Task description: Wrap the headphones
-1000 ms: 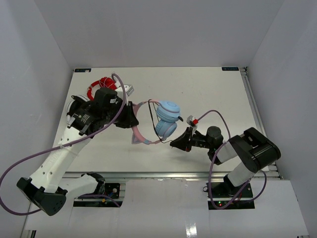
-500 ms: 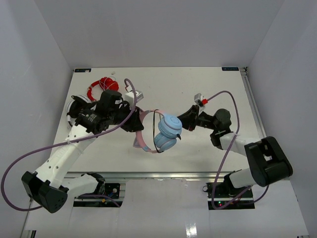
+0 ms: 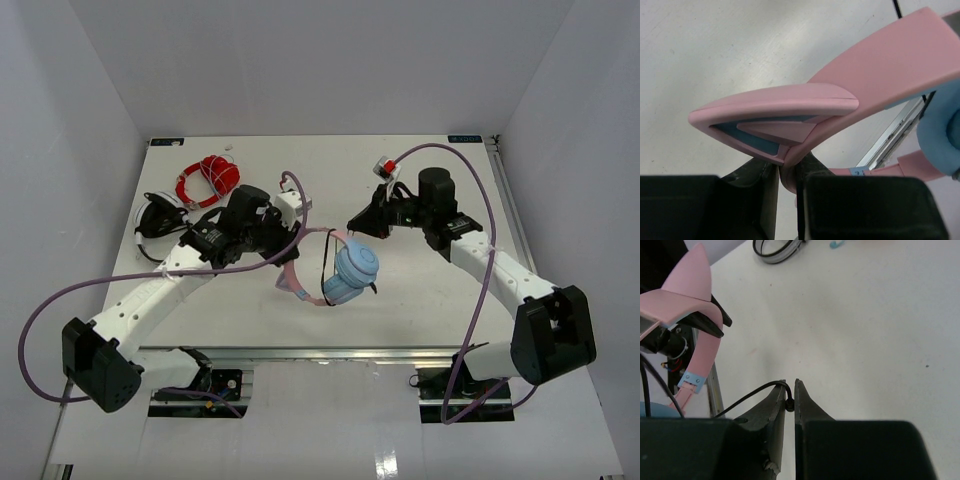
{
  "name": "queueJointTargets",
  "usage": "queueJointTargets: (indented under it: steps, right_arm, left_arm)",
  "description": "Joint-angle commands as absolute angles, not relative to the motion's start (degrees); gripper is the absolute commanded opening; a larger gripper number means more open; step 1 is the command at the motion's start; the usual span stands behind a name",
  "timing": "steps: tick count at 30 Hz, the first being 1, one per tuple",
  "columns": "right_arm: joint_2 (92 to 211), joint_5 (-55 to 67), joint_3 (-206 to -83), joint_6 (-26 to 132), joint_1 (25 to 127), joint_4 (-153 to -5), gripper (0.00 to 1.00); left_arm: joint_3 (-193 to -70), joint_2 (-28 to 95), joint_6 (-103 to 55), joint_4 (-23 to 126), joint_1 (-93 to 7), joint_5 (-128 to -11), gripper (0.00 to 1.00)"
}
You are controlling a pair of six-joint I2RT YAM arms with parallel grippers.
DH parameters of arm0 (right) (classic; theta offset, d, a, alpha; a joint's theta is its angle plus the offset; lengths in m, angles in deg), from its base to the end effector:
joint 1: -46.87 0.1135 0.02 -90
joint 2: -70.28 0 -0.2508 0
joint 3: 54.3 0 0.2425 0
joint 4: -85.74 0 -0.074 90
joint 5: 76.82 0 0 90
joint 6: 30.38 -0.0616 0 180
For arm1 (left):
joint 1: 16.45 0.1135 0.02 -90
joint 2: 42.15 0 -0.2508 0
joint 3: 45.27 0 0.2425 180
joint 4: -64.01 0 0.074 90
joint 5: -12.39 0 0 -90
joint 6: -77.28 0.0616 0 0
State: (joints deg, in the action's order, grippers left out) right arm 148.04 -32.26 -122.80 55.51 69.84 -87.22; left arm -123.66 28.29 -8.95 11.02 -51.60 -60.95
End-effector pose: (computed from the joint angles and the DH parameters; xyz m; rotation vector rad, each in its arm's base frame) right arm 0.2763 0.1648 0.2867 -0.8580 1.6948 1.0558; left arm 0.2108 -0.1700 0.2892 0.9342 2.2085 -0.6053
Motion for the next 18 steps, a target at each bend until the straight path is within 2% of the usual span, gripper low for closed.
queueJointTargets:
  steps: [1, 7, 18]
  right_arm:
    - [148.74, -29.83, -128.50, 61.47, 69.20, -80.05, 0.08]
    - [149.28, -23.19, -131.99, 63.13, 69.20, -70.63, 0.08]
    - [147.61, -16.85, -128.29, 62.32, 69.29, -70.12, 0.08]
  left_arm:
    - [-120.92, 25.47, -0.25, 12.71, -54.04, -57.60, 0.00]
    - [-122.62, 29.68, 2.06, 11.19, -54.07, -63.05, 0.00]
    - [-128.71, 43.70, 4.63, 7.22, -54.16, -70.06, 0.00]
